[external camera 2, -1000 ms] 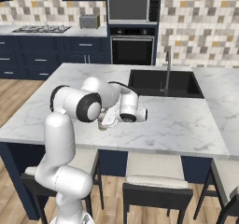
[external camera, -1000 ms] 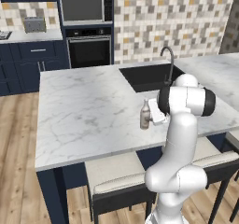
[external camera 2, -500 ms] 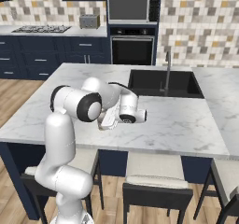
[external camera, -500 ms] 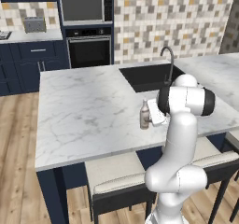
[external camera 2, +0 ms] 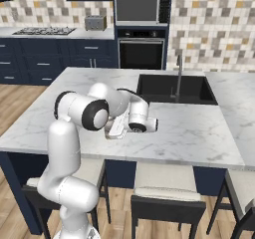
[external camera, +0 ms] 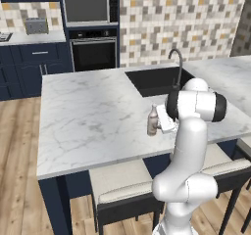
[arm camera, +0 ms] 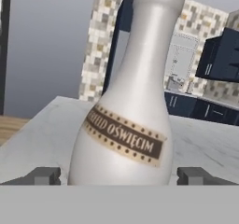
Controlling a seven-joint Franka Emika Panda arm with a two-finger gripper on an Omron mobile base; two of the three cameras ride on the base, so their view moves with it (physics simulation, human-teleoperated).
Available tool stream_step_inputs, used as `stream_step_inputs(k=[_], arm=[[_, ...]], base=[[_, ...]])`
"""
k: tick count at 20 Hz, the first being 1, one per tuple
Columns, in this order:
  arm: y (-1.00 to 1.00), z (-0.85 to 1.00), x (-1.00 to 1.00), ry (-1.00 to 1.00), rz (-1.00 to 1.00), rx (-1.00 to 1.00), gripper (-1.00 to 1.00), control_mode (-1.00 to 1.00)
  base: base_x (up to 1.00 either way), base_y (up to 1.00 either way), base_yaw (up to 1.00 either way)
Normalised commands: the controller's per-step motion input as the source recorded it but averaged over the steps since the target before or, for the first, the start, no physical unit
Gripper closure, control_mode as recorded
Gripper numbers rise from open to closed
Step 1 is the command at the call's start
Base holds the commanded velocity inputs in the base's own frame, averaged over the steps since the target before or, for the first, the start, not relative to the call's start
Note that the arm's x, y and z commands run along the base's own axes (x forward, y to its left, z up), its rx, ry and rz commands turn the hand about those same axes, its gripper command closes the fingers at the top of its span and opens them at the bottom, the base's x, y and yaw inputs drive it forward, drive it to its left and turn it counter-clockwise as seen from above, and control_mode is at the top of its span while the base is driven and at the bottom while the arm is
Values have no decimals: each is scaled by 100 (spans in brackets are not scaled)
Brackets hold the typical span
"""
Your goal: Get the candle and the liquor from the cabinet and move them to the dining counter.
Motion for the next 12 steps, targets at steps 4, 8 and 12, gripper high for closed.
stream_step_inputs(k=[4, 8, 12], arm=[[-8, 0, -8, 0, 0, 4, -100, -100], [-5, 0, -7, 0, 0, 3, -100, -100], [-13, 0, -9, 0, 0, 3, -100, -100]], base=[[0, 0, 0], [0, 0, 0], [0, 0, 0]])
